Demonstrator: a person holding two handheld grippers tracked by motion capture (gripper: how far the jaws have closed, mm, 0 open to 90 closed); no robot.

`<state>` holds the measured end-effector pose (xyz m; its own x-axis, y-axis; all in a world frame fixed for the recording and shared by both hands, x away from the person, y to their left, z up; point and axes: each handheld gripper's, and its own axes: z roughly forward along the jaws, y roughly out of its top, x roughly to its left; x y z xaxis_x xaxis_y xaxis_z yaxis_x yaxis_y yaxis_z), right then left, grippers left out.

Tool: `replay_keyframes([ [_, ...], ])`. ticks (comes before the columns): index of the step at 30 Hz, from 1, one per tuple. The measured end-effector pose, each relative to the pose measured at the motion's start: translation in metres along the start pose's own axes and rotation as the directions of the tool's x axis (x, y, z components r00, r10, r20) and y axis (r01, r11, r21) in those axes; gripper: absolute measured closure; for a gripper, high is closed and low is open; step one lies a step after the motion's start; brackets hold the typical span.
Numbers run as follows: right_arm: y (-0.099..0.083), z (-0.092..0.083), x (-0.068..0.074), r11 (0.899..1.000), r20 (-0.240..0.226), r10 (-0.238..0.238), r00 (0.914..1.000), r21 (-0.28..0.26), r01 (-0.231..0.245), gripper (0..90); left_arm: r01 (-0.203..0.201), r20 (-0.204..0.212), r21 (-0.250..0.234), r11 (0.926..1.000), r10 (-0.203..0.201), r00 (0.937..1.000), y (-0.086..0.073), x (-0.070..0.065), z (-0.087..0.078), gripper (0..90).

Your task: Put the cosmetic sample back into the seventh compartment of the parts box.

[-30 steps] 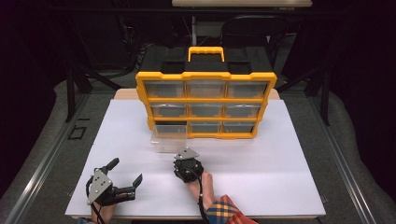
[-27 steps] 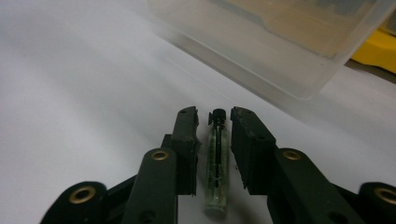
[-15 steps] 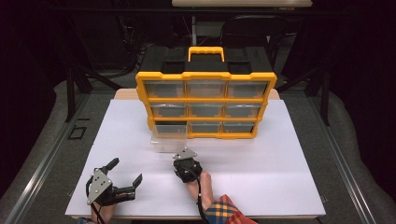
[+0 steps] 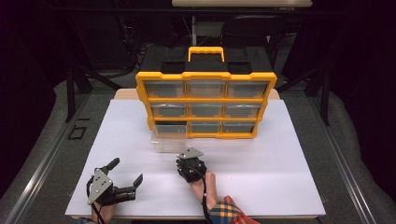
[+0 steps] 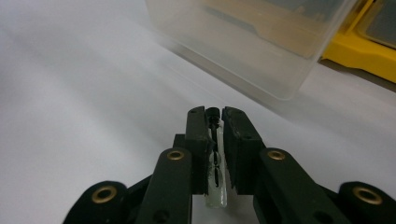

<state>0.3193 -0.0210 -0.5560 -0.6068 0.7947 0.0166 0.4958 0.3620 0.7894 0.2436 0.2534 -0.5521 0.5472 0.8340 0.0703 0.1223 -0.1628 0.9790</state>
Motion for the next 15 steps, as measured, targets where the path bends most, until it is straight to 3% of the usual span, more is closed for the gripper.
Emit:
replay_keyframes([
  [15, -0.003, -0.015, -0.013, 1.0, -0.002, -0.007, 1.0, -0.016, 0.007, 80.2, 0.001, 0.0, -0.001, 1.0, -0.001, 1.0, 0.0, -0.001, 0.001, 0.0],
])
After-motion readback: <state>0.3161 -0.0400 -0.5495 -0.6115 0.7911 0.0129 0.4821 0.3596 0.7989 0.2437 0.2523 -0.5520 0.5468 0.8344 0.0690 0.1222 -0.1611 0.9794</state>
